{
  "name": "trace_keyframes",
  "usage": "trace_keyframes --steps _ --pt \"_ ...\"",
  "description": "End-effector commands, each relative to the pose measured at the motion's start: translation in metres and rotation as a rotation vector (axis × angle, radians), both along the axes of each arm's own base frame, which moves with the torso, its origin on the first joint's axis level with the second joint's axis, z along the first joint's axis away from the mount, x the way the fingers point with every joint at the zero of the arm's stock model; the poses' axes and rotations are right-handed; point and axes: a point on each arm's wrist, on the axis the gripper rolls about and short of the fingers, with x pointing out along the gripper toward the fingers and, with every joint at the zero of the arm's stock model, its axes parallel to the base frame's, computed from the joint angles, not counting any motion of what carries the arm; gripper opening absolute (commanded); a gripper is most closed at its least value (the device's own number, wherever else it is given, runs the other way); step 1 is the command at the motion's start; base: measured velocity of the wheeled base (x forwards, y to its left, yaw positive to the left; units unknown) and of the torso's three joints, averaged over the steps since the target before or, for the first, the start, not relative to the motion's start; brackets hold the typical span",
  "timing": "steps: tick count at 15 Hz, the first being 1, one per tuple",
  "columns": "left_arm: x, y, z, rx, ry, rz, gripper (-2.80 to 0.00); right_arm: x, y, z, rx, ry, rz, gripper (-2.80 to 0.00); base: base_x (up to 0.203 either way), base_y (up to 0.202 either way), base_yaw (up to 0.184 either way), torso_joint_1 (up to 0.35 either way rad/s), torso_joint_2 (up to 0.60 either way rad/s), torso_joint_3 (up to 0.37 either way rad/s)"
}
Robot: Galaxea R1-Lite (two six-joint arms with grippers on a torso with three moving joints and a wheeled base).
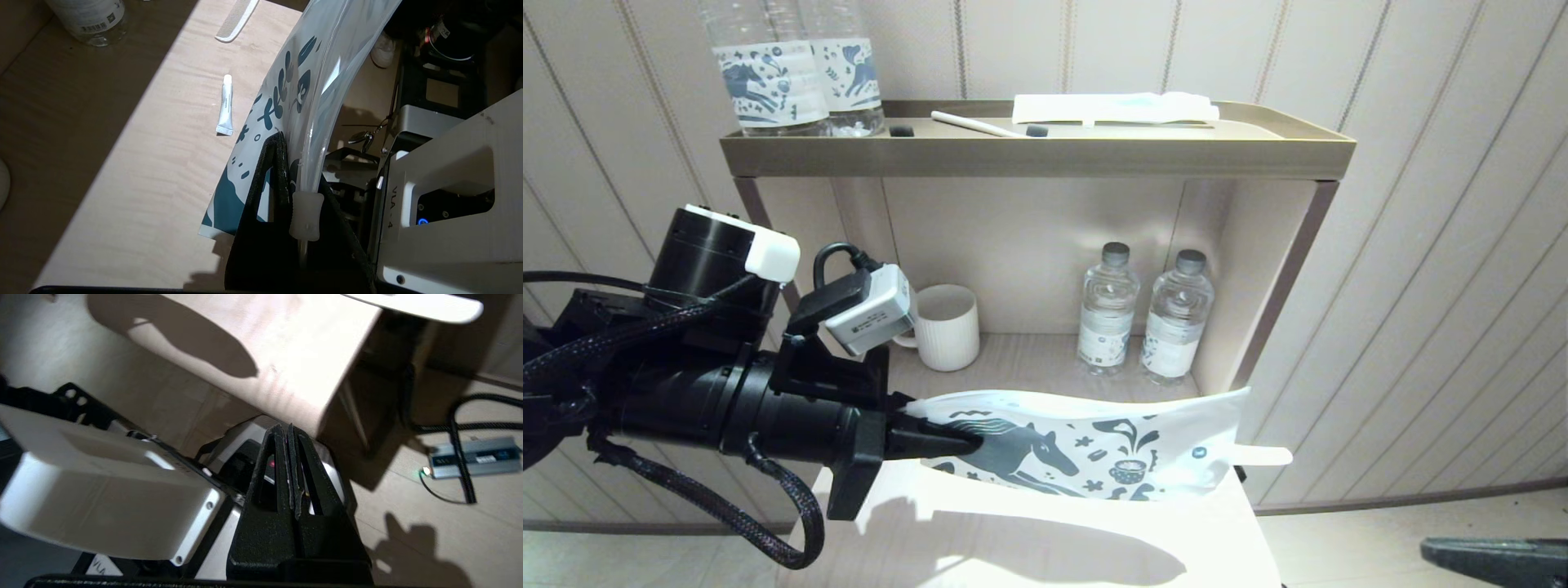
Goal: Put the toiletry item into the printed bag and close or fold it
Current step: Pick up the toothpaste
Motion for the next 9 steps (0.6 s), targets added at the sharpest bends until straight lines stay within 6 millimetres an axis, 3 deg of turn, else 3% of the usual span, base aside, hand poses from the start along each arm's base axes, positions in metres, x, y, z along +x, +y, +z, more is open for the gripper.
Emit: trace_keyframes --steps 1,6,9 --pt "0.001 -0.001 0.001 -0.006 0.011 0.003 -2.8 0.0 -0.004 -0.009 -0.051 0.031 -0.084 -2.8 0.0 0.0 0.0 0.0 0.0 0.0" --pt "0.003 -0.002 0.001 -0.018 0.012 0.012 -2.8 0.003 -0.01 -0.026 -0.448 -0.04 -0.203 -2.8 0.0 0.0 0.0 0.0 0.0 0.0" --pt "0.005 -0.003 -0.001 0.004 0.007 0.043 -2.8 0.003 -0.002 -0.035 -0.44 -0.005 -0.111 -2.8 0.0 0.0 0.0 0.0 0.0 0.0"
